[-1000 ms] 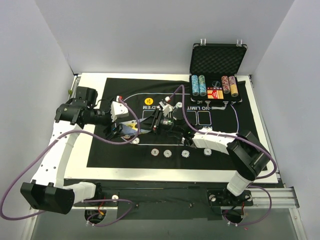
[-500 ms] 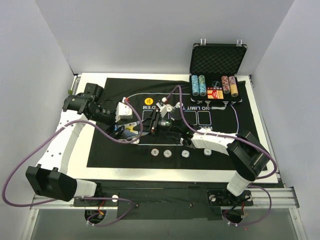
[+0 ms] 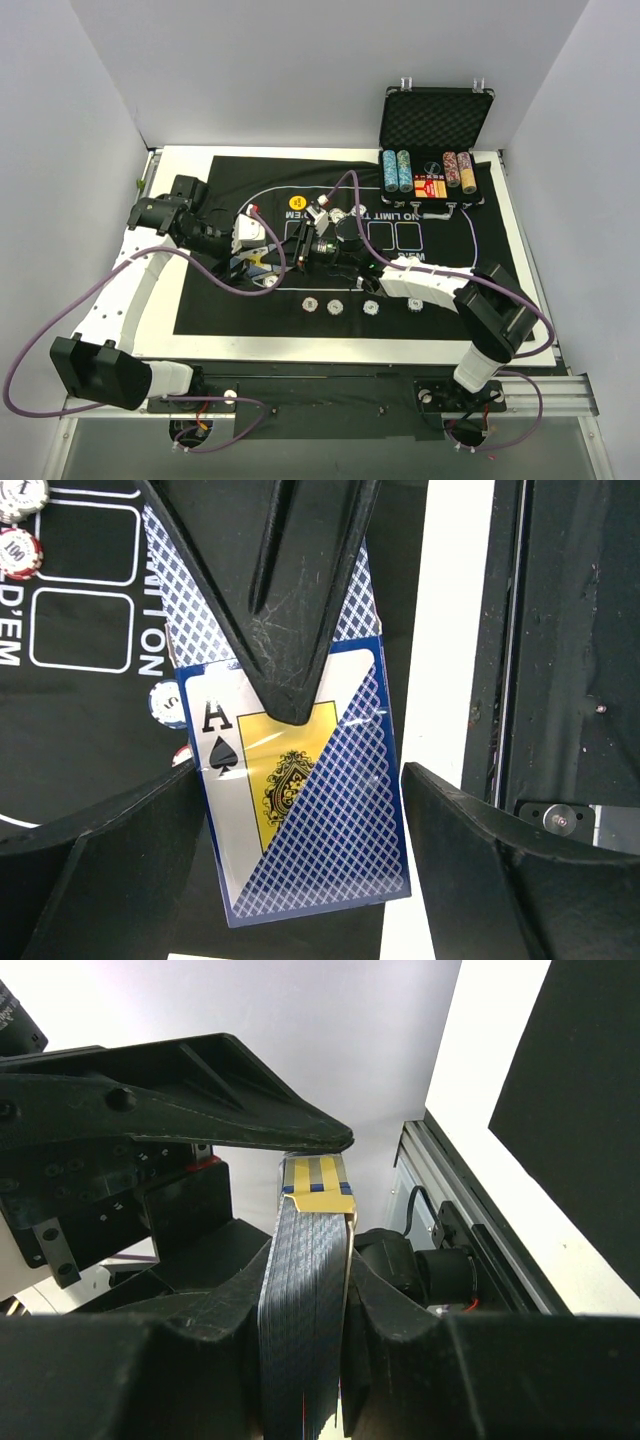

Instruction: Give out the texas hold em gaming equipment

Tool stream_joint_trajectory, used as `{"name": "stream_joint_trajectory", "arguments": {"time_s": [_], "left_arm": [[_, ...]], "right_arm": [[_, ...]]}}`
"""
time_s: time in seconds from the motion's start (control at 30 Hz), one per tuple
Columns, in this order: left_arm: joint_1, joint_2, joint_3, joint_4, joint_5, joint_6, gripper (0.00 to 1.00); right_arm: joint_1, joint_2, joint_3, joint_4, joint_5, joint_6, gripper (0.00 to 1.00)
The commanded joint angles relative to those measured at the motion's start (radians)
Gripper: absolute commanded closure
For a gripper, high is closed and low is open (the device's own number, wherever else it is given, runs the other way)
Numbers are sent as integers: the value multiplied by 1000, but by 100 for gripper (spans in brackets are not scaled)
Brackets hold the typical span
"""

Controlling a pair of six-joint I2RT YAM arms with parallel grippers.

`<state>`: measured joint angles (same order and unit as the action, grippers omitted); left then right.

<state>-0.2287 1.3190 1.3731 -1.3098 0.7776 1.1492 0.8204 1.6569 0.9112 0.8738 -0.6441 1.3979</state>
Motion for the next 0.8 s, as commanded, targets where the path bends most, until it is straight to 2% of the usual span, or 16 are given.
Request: {"name": "stream_joint_trajectory", "arguments": {"time_s": [0.0,0.33,0.5,0.63,0.77], "left_arm": [[-6,-32,-34,-2,34,7,13],[8,-35,-31,66,18,-89,11],[14,-20,-8,35,43,-65,13],[25,-17,-5,49,63,-69,21],[35,-33,-14,84,74,-94,23]], "right_arm": [[11,-42,58,149,24,19,92],[22,-22,54,223,43,64,94],[23,-17,52,234,44,75,94],[22,-16,54,231,41,76,95],[23,-13,49,229,38,78,95]]}}
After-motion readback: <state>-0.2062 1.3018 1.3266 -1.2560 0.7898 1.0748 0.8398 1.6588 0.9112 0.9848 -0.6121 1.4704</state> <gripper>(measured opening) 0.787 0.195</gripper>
